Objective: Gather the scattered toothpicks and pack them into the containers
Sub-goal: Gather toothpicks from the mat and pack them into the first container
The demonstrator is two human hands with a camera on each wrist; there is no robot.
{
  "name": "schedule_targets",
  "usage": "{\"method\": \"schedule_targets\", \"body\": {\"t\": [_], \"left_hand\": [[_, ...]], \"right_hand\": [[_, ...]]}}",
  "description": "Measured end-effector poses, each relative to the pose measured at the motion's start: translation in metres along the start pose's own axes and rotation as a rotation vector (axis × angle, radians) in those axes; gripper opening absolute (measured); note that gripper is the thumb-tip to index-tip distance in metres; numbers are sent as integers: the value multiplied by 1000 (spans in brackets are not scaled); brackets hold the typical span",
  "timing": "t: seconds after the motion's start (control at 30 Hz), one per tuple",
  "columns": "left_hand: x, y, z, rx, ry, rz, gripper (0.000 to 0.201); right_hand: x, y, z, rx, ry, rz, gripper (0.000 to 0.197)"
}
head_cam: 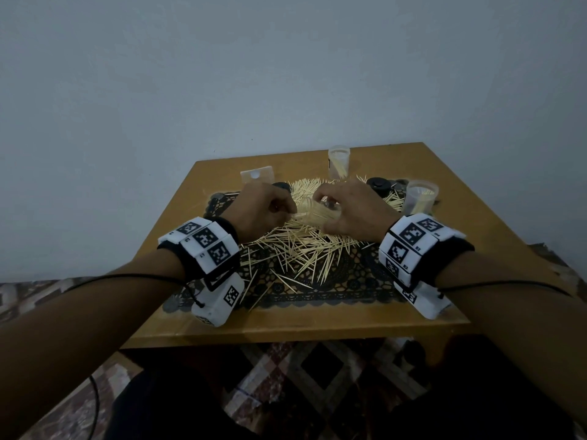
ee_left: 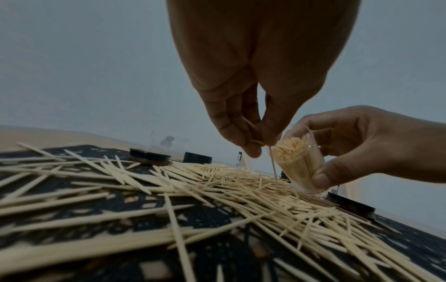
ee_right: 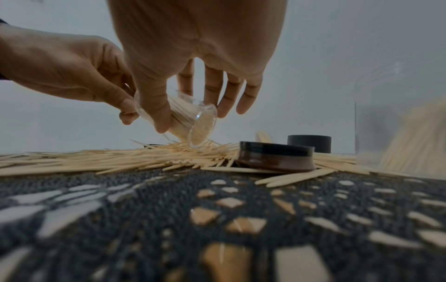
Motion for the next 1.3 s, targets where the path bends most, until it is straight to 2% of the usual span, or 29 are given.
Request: {"method": "schedule_targets", "body": {"t": [0.17, 0.33, 0.43, 0.63, 0.7, 0.77, 0.83, 0.87, 0.93, 1.03, 1.2, 1.3], "left_hand": [[-5, 10, 4, 30, -31, 11, 10], [-1, 14, 5, 9, -285, -4, 9], [-1, 15, 8, 7, -345, -15, 9], [3, 7, 9, -176, -304, -87, 25], [-2, 2, 11, -83, -307, -119, 49], [-10, -4, 17, 160, -295, -102, 73], [-18, -9, 21, 341, -295, -83, 80], [-17, -9, 23, 360, -288, -92, 81], [-13, -7, 22, 299, -291, -118, 86], [-4, -5, 20, 112, -326, -107, 80], [-16, -9, 23, 40, -259, -37, 63], [-18, -9, 25, -55, -375, -58, 62]], "right_hand": [[2, -1, -1, 18, -22, -24, 45], [0, 1, 2, 30, 9, -21, 47], [-1, 2, 2, 20, 15, -2, 48], [-5, 3, 2, 0, 19, 26, 49], [-5, 3, 3, -2, 17, 27, 50], [-5, 2, 3, -3, 23, 20, 50], [-4, 1, 2, -1, 32, 1, 50], [-4, 0, 1, 0, 38, -6, 51], [-4, 0, 1, -9, 60, -15, 52], [-3, 1, 1, -14, 67, -7, 54], [-2, -1, -1, 16, 111, -25, 50], [-2, 0, 1, 18, 97, -25, 56]]}}
Point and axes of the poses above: each hand's wrist, its own y-axis towards the middle knuckle, its own z-axis out of the palm, x = y × z, the point moved 1 cm from there along y, towards the middle knuckle, and after that the axes turned 11 degrees about x, right-handed, at the moved point
